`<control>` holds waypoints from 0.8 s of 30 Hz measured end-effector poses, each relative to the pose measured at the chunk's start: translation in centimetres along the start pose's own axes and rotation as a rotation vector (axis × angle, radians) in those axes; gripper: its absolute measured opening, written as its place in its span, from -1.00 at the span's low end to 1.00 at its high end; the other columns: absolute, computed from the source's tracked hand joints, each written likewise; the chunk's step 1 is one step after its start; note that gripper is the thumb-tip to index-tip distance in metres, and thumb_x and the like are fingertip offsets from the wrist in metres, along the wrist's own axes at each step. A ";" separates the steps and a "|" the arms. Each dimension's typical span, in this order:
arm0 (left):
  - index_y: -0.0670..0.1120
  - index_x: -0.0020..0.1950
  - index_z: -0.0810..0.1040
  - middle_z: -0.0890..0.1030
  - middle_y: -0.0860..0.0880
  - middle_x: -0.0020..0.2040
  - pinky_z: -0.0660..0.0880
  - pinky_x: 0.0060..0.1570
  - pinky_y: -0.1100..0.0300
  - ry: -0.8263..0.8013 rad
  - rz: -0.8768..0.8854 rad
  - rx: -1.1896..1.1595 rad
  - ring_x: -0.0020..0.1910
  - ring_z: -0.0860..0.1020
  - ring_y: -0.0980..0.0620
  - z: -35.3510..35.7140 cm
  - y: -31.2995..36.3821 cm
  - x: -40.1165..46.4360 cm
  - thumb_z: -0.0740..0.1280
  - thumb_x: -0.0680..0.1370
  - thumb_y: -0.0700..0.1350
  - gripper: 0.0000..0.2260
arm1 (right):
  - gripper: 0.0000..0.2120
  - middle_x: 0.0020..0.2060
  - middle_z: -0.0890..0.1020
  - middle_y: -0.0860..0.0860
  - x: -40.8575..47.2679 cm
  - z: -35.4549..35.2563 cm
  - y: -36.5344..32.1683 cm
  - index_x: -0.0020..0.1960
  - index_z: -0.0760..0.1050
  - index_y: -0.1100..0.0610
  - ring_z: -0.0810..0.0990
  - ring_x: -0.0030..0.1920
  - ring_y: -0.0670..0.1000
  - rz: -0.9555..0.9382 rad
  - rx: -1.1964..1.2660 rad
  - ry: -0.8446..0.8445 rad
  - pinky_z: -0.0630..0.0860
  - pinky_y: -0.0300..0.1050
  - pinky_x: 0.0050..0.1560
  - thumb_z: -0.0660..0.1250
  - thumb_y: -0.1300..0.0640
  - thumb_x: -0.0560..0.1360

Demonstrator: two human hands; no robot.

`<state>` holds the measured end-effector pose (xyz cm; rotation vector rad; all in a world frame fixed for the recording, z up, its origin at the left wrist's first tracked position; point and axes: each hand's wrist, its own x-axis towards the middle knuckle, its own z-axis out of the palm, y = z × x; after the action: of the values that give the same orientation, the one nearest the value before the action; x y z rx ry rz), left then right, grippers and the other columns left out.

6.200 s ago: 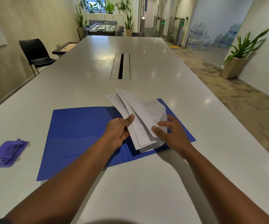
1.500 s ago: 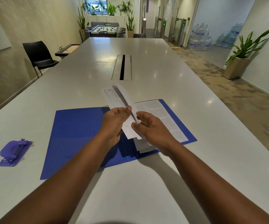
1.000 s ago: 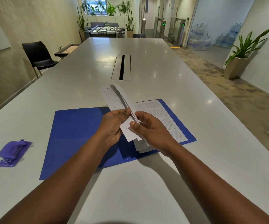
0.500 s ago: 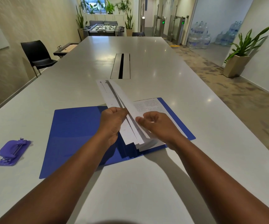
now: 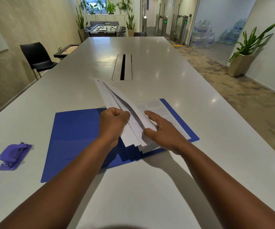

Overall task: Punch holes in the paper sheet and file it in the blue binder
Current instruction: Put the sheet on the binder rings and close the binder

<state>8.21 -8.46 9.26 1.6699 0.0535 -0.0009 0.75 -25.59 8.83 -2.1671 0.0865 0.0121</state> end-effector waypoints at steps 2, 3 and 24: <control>-0.19 -0.19 0.55 0.57 -0.10 -0.31 0.49 -0.36 0.17 0.007 0.009 0.013 -0.31 0.51 -0.01 -0.4 0.0 0.1 0.45 0.46 -0.25 -0.90 | -0.47 0.32 0.48 -0.19 0.0 -0.3 -0.2 0.56 0.29 -0.13 0.54 0.17 -0.07 -0.008 0.050 0.061 0.56 -0.07 0.15 0.28 0.03 0.61; -0.18 -0.19 0.54 0.57 -0.08 -0.32 0.45 -0.42 0.21 0.012 0.013 0.020 -0.33 0.50 0.00 -0.5 0.0 0.1 0.45 0.46 -0.25 -0.90 | -0.56 0.21 0.53 -0.21 0.0 -0.5 -0.1 0.49 0.37 -0.14 0.56 0.09 -0.08 -0.006 0.078 0.094 0.57 -0.10 0.06 0.25 0.06 0.62; 0.04 0.12 0.67 0.63 0.07 0.24 0.52 -0.28 0.10 -0.054 -0.006 0.067 -0.15 0.63 -0.03 -1.0 -1.3 0.5 0.34 0.62 -0.24 -0.79 | -0.20 0.49 0.35 0.01 1.4 -0.3 4.1 0.57 0.23 0.07 0.42 0.43 0.06 0.172 0.082 0.402 0.45 0.10 0.40 0.52 -0.10 0.47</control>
<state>8.59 -7.31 8.06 1.7355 0.0175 -0.0531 1.91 -28.23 5.58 -2.0471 0.4948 -0.3234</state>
